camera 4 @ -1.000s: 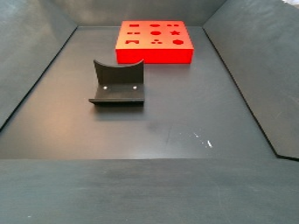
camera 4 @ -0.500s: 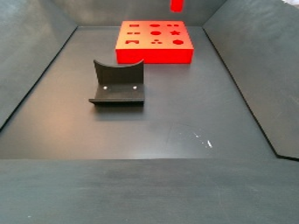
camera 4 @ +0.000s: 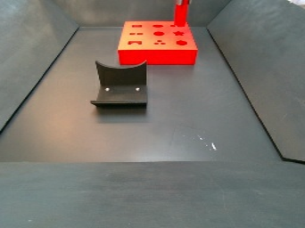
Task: Insert the star object.
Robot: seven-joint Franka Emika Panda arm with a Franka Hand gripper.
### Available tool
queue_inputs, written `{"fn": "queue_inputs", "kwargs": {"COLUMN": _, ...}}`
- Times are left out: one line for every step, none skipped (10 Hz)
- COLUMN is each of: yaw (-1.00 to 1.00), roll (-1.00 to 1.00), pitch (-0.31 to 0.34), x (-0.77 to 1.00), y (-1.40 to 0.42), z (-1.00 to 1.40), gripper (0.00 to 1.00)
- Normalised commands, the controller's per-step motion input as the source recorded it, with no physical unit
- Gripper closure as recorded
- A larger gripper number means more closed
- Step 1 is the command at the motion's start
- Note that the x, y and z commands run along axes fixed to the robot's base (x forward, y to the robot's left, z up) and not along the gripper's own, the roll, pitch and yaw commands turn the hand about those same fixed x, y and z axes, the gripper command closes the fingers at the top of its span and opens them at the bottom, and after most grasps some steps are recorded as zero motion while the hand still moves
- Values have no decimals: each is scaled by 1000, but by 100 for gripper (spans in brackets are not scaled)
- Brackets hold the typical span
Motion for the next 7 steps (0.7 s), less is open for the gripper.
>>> {"fn": "queue_inputs", "kwargs": {"yaw": -220, "roll": 161, "pitch": 0, "x": 200, "y": -337, "z": -280, "gripper": 100}}
{"fn": "queue_inputs", "kwargs": {"yaw": -194, "roll": 74, "pitch": 3, "x": 54, "y": -69, "z": -263, "gripper": 100}}
{"fn": "queue_inputs", "kwargs": {"yaw": -100, "roll": 71, "pitch": 46, "x": 0, "y": 57, "z": -226, "gripper": 100}}
{"fn": "queue_inputs", "kwargs": {"yaw": 0, "roll": 77, "pitch": 71, "x": 0, "y": 146, "z": -206, "gripper": 100}}
{"fn": "queue_inputs", "kwargs": {"yaw": 0, "roll": 50, "pitch": 56, "x": 0, "y": 117, "z": -243, "gripper": 100}}
{"fn": "queue_inputs", "kwargs": {"yaw": -20, "roll": 17, "pitch": 21, "x": 100, "y": 51, "z": -271, "gripper": 100}}
{"fn": "queue_inputs", "kwargs": {"yaw": -29, "roll": 0, "pitch": 0, "x": 154, "y": 0, "z": -394, "gripper": 100}}
